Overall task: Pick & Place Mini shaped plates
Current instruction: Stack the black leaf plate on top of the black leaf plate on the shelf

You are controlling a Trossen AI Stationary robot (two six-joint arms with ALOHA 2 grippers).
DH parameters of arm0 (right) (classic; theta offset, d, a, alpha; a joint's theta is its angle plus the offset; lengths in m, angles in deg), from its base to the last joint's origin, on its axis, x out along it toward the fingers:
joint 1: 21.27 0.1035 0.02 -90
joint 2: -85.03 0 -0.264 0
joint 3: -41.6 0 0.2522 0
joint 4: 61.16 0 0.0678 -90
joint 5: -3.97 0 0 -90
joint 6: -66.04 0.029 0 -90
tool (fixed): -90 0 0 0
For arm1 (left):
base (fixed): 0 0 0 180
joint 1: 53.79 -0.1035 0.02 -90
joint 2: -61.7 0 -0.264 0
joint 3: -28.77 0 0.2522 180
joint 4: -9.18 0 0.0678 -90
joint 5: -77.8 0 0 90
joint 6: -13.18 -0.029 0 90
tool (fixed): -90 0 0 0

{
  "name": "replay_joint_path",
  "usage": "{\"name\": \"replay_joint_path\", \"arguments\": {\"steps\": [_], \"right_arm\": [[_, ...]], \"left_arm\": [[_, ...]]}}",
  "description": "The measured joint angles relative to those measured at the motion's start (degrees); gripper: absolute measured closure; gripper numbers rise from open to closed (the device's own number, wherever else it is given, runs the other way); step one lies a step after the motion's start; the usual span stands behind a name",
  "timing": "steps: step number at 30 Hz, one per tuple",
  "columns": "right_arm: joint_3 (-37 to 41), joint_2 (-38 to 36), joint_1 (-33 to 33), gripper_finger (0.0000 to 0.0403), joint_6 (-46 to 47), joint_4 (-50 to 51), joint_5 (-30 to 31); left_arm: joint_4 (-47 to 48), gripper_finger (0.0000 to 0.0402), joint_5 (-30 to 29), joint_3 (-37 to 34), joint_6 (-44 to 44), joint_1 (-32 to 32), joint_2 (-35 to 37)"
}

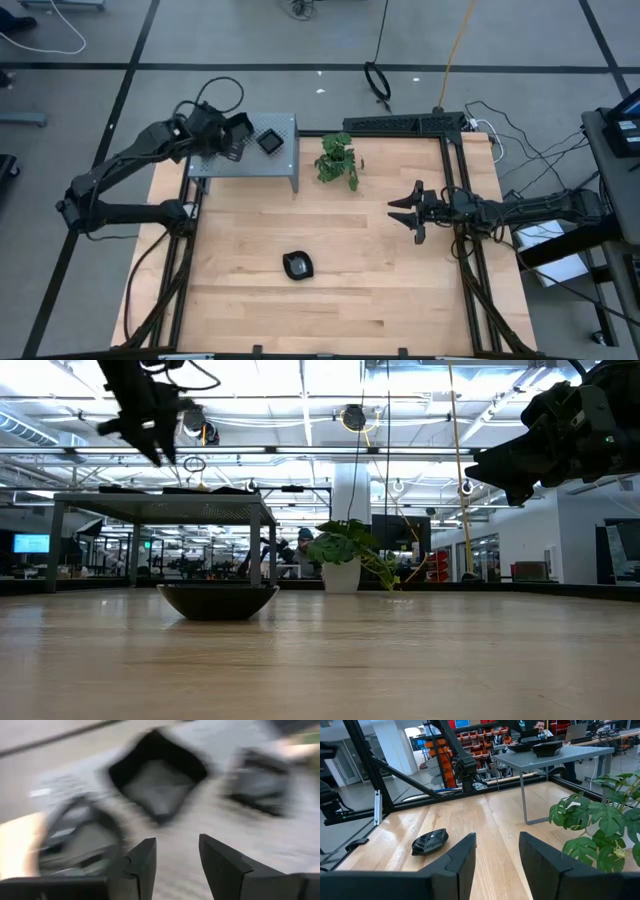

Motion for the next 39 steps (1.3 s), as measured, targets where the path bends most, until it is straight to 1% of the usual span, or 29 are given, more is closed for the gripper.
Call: {"name": "replay_joint_path", "arguments": {"steps": [3, 6, 7, 9, 13, 16, 19, 23, 27, 30, 32, 36, 39], "right_arm": [[0.02, 0.00, 0.00, 0.0261, 0.00, 0.00, 0.00], [0.01, 0.00, -0.01, 0.0261, 0.00, 0.00, 0.00], [0.01, 0.00, 0.00, 0.0261, 0.00, 0.00, 0.00], [0.02, 0.00, 0.00, 0.0261, 0.00, 0.00, 0.00], [0.02, 0.00, -0.02, 0.0261, 0.00, 0.00, 0.00], [0.02, 0.00, 0.00, 0.0261, 0.00, 0.00, 0.00], [0.02, -0.02, 0.00, 0.0261, 0.00, 0.00, 0.00], [0.00, -0.02, -0.02, 0.0261, 0.00, 0.00, 0.00], [0.00, -0.01, -0.01, 0.0261, 0.00, 0.00, 0.00], [0.02, -0.02, -0.02, 0.0261, 0.00, 0.02, 0.00], [0.02, 0.00, -0.02, 0.0261, 0.00, 0.00, 0.00], [0.02, 0.00, 0.00, 0.0261, 0.00, 0.00, 0.00], [0.01, -0.01, -0.02, 0.0261, 0.00, 0.00, 0.00]], "left_arm": [[-3.78, 0.0253, 11.74, 0.00, -3.88, 1.69, 0.77], [-6.31, 0.0262, 23.35, -0.48, -8.82, 5.52, 0.75], [-7.33, 0.0265, 26.04, -1.02, -9.55, 7.40, 0.68], [-9.50, 0.0268, 28.72, -2.70, -10.32, 11.72, 0.22], [-15.63, 0.0270, 28.96, -8.64, -14.21, 21.03, -0.68], [-22.57, 0.0270, 28.94, -14.16, -16.15, 27.21, -1.75], [-28.40, 0.0270, 28.94, -18.46, -17.42, 32.39, -3.01], [-35.56, 0.0270, 28.21, -21.83, -17.82, 38.60, -5.06], [-40.19, 0.0270, 26.43, -23.08, -19.72, 44.38, -8.80], [-42.11, 0.0270, 23.77, -23.15, -21.18, 48.22, -13.07], [-44.73, 0.0270, 23.41, -23.15, -22.17, 50.36, -15.85], [-47.62, 0.0265, 22.74, -23.15, -26.65, 54.07, -20.52], [-47.62, 0.0253, 21.49, -23.15, -31.17, 56.18, -23.25]]}}
